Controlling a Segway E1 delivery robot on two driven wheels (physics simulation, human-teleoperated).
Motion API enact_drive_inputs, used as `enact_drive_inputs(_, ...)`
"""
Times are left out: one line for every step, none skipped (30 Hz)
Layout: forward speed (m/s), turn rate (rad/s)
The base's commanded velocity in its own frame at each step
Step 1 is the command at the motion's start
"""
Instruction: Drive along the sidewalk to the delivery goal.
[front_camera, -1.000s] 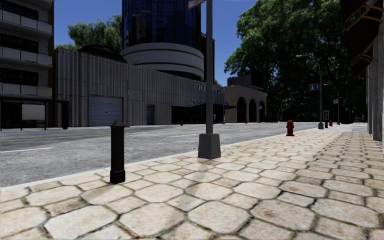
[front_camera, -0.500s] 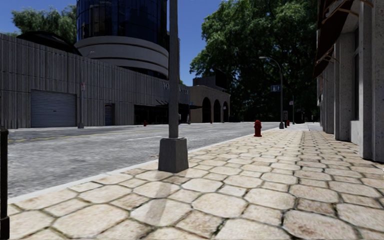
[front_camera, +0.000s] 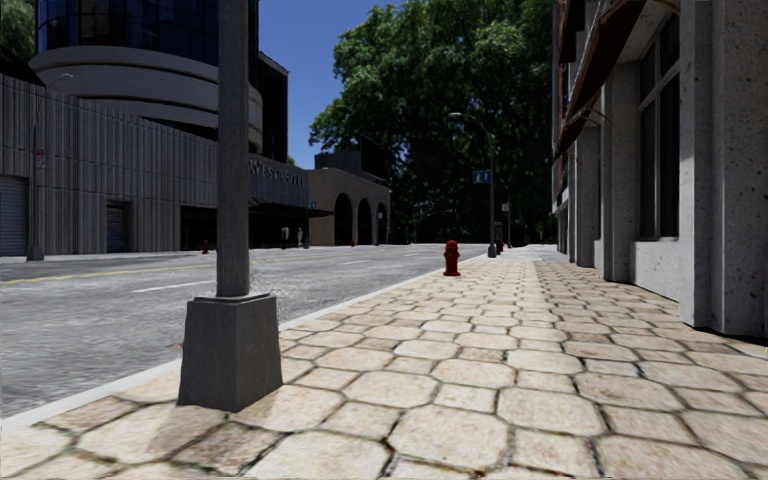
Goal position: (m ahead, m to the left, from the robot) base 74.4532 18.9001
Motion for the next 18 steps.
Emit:
enact_drive_inputs(2.0, -0.47)
enact_drive_inputs(2.0, -0.47)
enact_drive_inputs(2.0, -0.47)
enact_drive_inputs(2.0, -0.47)
enact_drive_inputs(2.0, -0.47)
enact_drive_inputs(2.0, -0.47)
enact_drive_inputs(2.0, -0.47)
enact_drive_inputs(2.0, -0.47)
enact_drive_inputs(2.0, -0.47)
enact_drive_inputs(2.0, -0.47)
enact_drive_inputs(2.0, -0.47)
enact_drive_inputs(2.0, -0.47)
enact_drive_inputs(2.0, -0.47)
enact_drive_inputs(2.0, -0.47)
enact_drive_inputs(2.0, -0.47)
enact_drive_inputs(2.0, -0.47)
enact_drive_inputs(2.0, -0.47)
enact_drive_inputs(2.0, -0.47)
